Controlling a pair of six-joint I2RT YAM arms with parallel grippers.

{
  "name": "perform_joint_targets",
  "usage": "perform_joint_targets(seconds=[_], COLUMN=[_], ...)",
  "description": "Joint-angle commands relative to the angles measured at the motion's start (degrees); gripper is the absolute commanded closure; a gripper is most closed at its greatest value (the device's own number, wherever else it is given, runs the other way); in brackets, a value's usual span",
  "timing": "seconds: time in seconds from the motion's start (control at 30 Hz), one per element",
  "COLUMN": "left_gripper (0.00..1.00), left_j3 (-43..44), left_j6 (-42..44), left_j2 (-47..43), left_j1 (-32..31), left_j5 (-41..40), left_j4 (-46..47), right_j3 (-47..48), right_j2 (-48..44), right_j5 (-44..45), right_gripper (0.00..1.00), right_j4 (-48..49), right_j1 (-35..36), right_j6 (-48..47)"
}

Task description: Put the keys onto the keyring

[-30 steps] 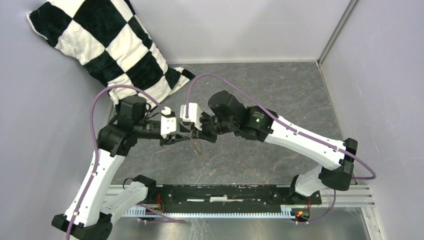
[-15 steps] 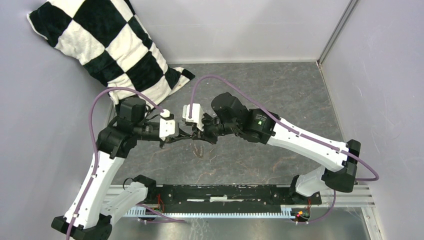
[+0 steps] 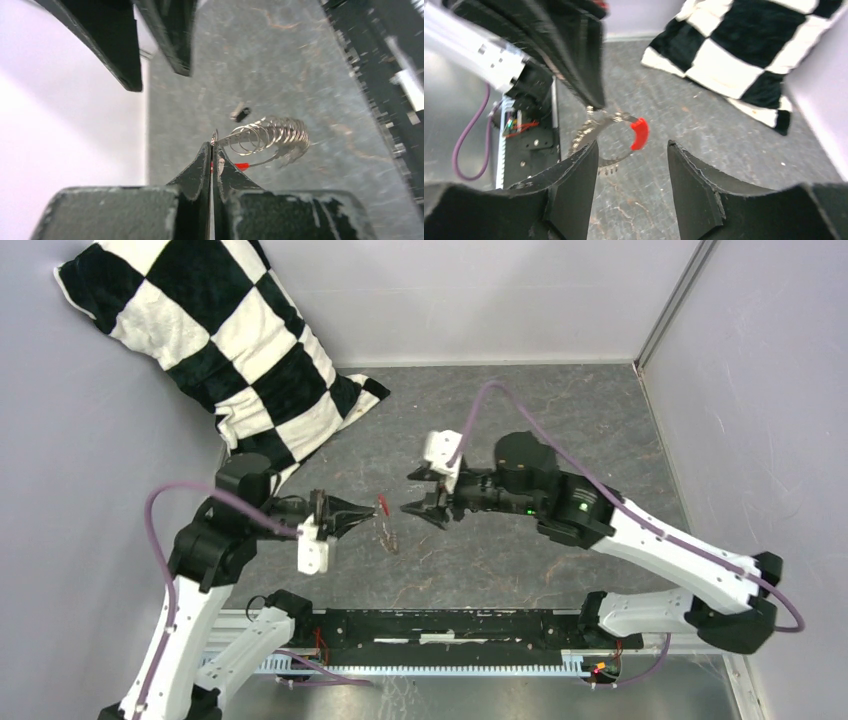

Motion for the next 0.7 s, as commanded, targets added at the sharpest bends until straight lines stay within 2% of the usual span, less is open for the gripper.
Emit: perform_joint_targets(seconds=[0.0, 0.1, 0.13, 0.3, 0.47, 0.67], left_gripper=[0.98, 0.98, 0.98, 0.98, 0.98, 0.98], left_j3=[-1.1, -6.4, -7.6, -7.6, -2.9, 3.9], left_j6=[27.8, 49.2, 53.7, 58.6, 42.9, 15.9], left_j2=[-5.0, -9.1, -10.2, -10.8, -9.0, -6.9], left_j1=[0.0, 0.1, 0.1, 0.0, 0.0, 0.0], left_j5=[2.3, 2.7, 3.2, 6.5, 8.2, 10.5], left_j4=[0.8, 0.9, 1.2, 3.5, 10.8, 21.6], right_j3=[-4.4, -6.8, -7.0, -7.3, -8.6, -10.9], right_j2=[-6.4, -7.9, -7.9, -8.1, -8.9, -9.5], right_j5=[7.2, 6.5, 6.0, 3.8, 2.0, -0.4], right_gripper=[0.39, 0.37, 0.37, 0.37, 0.37, 0.37], right_j4=[9.6, 11.7, 11.7, 12.2, 13.0, 15.7], right_j1=[-2.5, -4.2, -4.5, -5.0, -5.2, -5.5], right_j6=[3.9, 5.4, 5.6, 6.4, 6.4, 6.2])
